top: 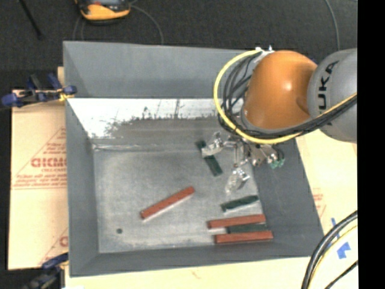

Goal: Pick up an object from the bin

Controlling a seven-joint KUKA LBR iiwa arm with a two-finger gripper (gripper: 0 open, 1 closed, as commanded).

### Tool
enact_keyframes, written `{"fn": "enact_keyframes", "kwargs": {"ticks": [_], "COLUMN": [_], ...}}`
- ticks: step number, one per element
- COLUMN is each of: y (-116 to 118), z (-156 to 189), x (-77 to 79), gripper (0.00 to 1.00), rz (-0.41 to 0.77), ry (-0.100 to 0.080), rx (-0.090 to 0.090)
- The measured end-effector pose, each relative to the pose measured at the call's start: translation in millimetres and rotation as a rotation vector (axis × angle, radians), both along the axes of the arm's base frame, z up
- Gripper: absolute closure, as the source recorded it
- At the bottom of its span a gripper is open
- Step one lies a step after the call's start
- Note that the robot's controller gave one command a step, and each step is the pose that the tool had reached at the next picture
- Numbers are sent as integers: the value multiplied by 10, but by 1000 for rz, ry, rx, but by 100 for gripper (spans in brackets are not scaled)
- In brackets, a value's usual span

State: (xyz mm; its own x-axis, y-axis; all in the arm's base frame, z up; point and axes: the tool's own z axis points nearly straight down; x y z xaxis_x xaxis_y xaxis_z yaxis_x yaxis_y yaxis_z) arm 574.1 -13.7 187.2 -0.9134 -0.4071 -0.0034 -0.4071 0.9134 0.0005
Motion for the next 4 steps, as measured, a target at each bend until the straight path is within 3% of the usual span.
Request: {"fn": "enact_keyframes", "kwargs": {"ticks": [1, 2, 3, 4], "y": [369, 369, 343, 490], "z": [-1027, -1027, -590, -477], "x": [-241, -241, -302, 188], "gripper": [100, 100, 100, 0], "rz": [-11, -10, -16, -62], "ry": [-38, -38, 4, -1], "rx": [3, 2, -3, 0]}}
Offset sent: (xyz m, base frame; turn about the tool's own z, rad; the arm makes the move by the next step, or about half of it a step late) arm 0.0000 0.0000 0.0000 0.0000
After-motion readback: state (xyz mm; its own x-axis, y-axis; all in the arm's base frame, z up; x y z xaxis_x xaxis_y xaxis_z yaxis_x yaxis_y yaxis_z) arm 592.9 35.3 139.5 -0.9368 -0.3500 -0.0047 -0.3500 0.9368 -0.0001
